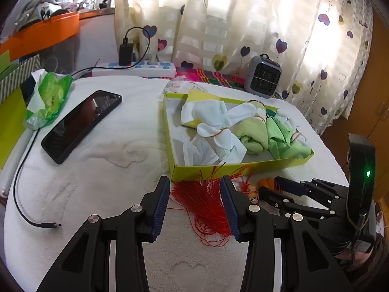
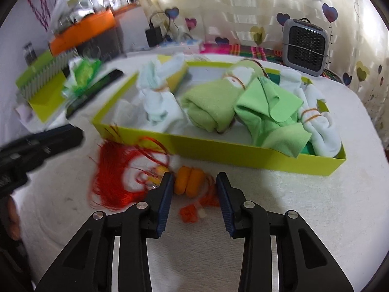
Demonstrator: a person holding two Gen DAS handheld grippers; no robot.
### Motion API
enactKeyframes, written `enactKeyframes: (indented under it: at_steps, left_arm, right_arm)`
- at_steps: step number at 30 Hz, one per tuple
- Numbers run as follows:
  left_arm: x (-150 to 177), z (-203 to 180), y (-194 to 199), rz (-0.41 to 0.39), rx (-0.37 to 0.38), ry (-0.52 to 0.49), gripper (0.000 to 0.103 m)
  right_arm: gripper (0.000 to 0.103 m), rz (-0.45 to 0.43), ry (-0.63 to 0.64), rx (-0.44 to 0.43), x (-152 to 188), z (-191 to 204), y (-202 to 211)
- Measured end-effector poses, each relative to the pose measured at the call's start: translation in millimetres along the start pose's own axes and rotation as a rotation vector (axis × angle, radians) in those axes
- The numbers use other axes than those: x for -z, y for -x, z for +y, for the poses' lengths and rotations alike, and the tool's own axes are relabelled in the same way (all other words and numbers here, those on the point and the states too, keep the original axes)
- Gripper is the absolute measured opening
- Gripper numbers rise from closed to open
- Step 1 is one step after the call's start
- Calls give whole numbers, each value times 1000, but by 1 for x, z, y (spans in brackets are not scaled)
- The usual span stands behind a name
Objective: Organize soft objects
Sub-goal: 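Move both open tools toward the red tassel ornament and orange carrot item, then close the right tool on the orange carrot-shaped item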
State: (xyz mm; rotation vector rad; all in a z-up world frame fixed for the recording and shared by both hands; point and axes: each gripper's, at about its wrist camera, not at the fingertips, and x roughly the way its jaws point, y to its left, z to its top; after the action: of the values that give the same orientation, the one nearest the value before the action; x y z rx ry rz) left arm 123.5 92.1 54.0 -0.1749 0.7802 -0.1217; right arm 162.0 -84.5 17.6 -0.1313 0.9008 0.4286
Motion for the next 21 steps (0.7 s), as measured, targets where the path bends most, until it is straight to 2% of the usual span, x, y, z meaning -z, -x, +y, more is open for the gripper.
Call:
enactKeyframes:
  at_steps: [4,13,21]
  left_arm:
    - [0,-2,0,4,1,-5,42]
    - [4,-18,-6,34,31,-53,42]
    - [10,-45,-18,92,97,-147,42]
  right_arm:
    - [28,-19,1,-4,2,-1,3]
    - [25,-47,-30,-3,4,-10,12]
    - [25,-77,-86,3,13,-27,29]
